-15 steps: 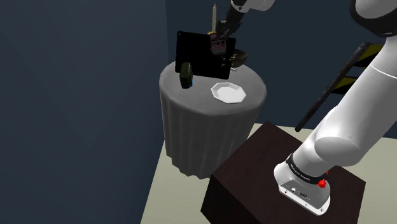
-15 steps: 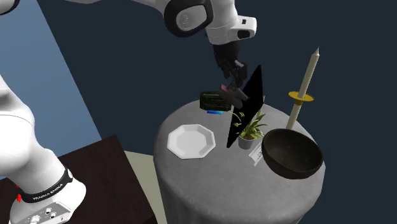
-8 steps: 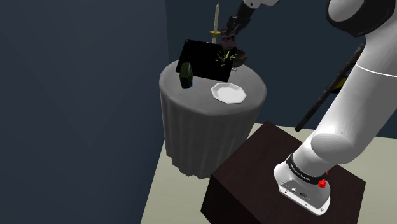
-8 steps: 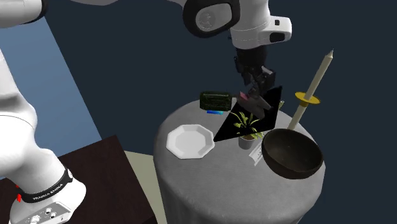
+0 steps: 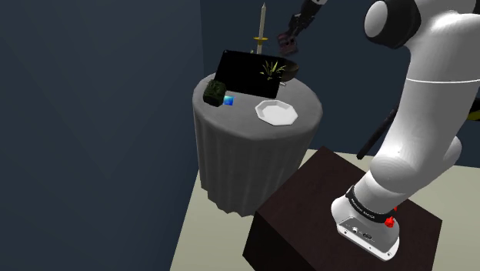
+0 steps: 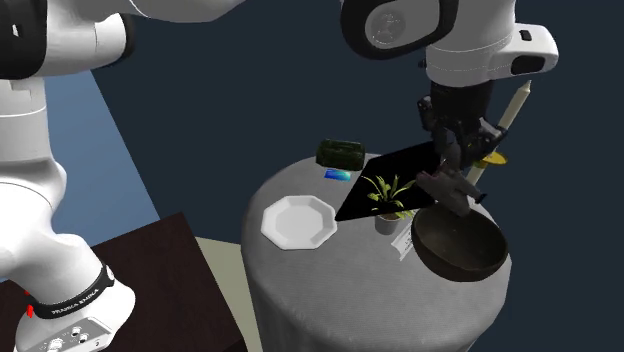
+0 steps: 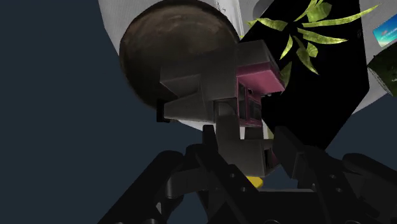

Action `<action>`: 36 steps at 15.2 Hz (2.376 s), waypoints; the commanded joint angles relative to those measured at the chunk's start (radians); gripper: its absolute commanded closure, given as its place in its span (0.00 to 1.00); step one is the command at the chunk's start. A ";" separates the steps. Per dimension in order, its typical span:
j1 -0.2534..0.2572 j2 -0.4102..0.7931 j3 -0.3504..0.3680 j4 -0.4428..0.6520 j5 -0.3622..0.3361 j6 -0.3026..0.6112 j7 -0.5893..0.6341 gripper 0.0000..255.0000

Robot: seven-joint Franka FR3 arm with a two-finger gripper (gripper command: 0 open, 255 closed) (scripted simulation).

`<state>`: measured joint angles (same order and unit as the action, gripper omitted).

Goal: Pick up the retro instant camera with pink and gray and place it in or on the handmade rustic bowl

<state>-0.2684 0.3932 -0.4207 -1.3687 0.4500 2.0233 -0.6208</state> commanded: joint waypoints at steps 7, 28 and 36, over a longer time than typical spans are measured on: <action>-0.072 0.098 0.006 0.092 0.052 -0.016 -0.061 1.00; -0.059 0.119 0.026 -0.075 0.095 0.160 -0.133 1.00; -0.058 0.097 0.020 -0.077 0.085 0.142 -0.128 0.00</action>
<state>-0.3252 0.4969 -0.3980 -1.4531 0.5399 2.1773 -0.7529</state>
